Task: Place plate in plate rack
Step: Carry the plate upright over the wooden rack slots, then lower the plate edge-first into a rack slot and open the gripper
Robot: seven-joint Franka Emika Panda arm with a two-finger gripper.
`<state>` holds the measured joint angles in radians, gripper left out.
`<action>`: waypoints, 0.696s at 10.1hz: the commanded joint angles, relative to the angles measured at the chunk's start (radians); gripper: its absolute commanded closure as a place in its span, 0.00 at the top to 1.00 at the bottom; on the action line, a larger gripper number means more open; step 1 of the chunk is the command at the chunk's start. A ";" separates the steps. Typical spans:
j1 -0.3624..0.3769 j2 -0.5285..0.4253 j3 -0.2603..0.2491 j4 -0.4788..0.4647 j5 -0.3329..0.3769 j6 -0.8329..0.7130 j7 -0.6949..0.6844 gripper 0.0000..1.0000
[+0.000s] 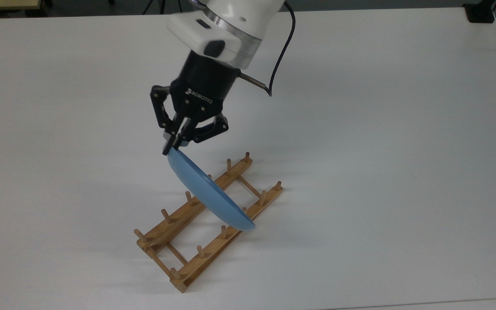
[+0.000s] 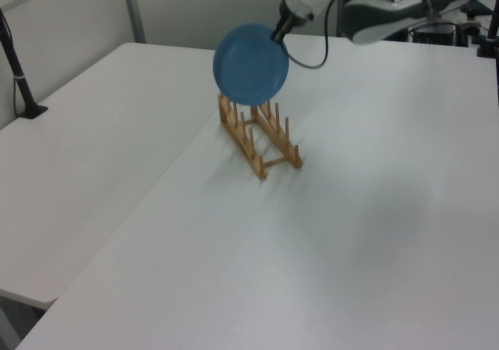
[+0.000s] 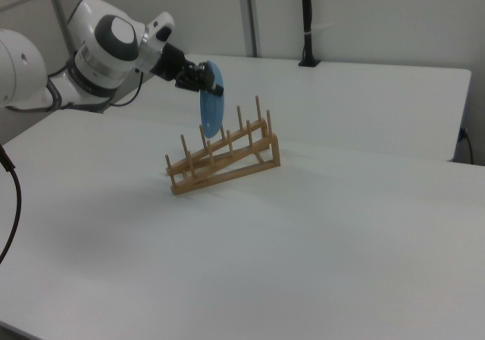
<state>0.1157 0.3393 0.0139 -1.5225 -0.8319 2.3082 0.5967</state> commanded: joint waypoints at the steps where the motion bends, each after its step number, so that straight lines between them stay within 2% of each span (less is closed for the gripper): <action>1: 0.031 0.016 -0.008 -0.068 -0.075 0.030 0.026 0.00; 3: 0.030 0.035 -0.008 -0.064 -0.108 0.042 0.031 0.03; 5: 0.028 0.035 -0.008 -0.062 -0.108 0.054 0.031 0.45; 6: 0.028 0.035 -0.008 -0.059 -0.102 0.054 0.047 0.83; 7: 0.030 0.035 -0.008 -0.056 -0.102 0.053 0.081 1.00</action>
<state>0.1404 0.3835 0.0144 -1.5723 -0.9161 2.3328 0.6151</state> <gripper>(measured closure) 0.454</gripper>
